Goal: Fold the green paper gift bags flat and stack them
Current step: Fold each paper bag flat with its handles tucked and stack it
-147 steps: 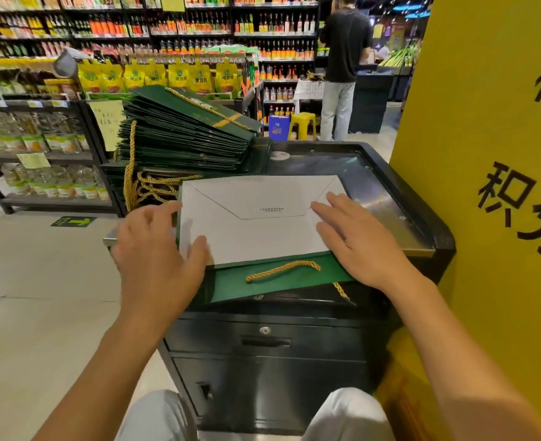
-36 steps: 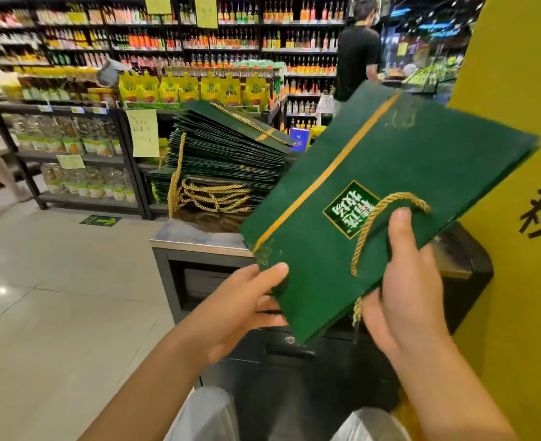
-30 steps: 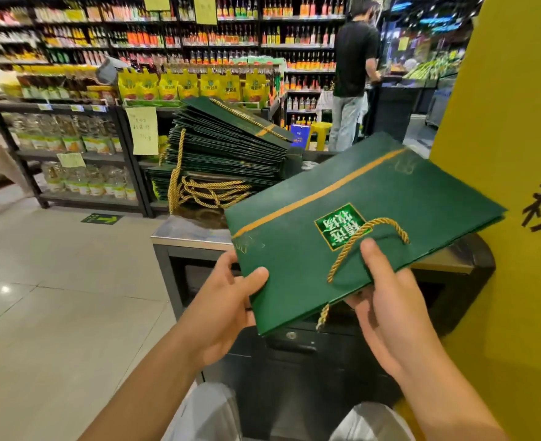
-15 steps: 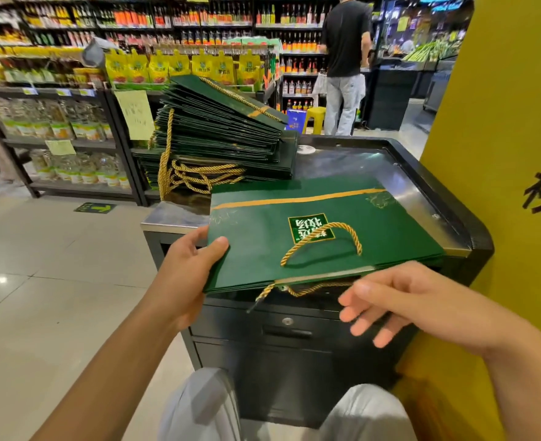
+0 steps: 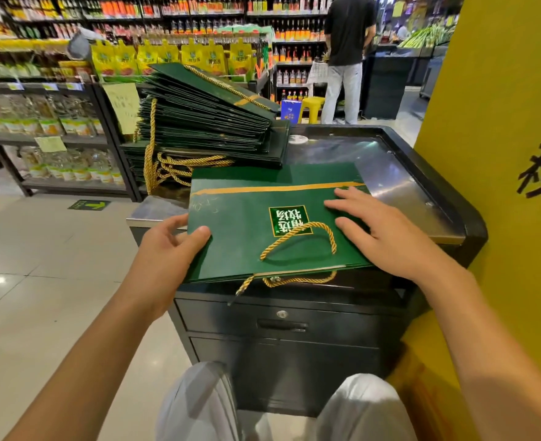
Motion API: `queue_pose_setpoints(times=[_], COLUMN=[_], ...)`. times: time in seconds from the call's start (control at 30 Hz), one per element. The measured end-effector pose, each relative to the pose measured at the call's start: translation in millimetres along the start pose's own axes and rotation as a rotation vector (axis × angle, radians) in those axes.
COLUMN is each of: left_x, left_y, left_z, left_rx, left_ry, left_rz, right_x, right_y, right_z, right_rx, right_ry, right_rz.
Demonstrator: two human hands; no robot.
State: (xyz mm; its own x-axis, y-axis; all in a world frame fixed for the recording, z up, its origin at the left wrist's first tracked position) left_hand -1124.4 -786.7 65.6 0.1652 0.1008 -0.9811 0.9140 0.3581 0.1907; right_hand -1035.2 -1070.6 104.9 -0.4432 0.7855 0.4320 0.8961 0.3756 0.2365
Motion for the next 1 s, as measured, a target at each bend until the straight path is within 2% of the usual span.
queue_pose_setpoints(times=[0.07,0.2,0.27,0.3,0.37,0.47,0.53,0.7,0.87,1.0], left_x=[-4,-23,-43,-55,-69,-65,-60,-62,-58,-56], left_y=[3,6,1,-3,-8,-13,-14,1,9,11], left_z=[-6,-11,0,13,48,111,145,176,172,167], left_rx=[-0.017,-0.040,-0.117,-0.119,0.036,0.431,0.597,0.719,0.785,0.807], left_ry=[0.178,0.949,1.158,1.140,0.953,0.708,0.765,0.775,0.801,0.704], left_rz=[0.057,0.256,0.448,0.569,0.713,0.618,0.612,0.604,0.594,0.568], right_x=[-1,-5,-5,-5,-5,-3,-4,-4,-3,-2], right_y=[5,5,5,5,4,3,3,3,4,4], right_z=[6,8,7,7,7,7,7,7,7,7], right_rx=[0.018,-0.001,-0.010,-0.012,-0.017,-0.027,-0.024,-0.011,-0.007,0.004], right_ry=[-0.020,-0.035,-0.037,-0.036,-0.041,-0.050,-0.048,-0.042,-0.046,-0.043], right_rz=[-0.010,-0.025,-0.020,-0.015,-0.015,-0.015,-0.018,-0.011,-0.004,0.007])
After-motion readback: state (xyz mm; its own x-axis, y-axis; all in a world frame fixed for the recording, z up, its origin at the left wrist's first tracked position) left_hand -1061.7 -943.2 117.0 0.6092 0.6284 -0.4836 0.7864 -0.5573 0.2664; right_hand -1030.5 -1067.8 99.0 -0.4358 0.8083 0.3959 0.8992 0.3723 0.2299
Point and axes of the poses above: each hand's wrist, its own y-axis towards the middle knuckle, its own z-axis out of the palm, x = y × z, the point moved 9 cm from there along y, towards the middle knuckle, and after that the axes turned 10 degrees about z, right-handed, at the moved point
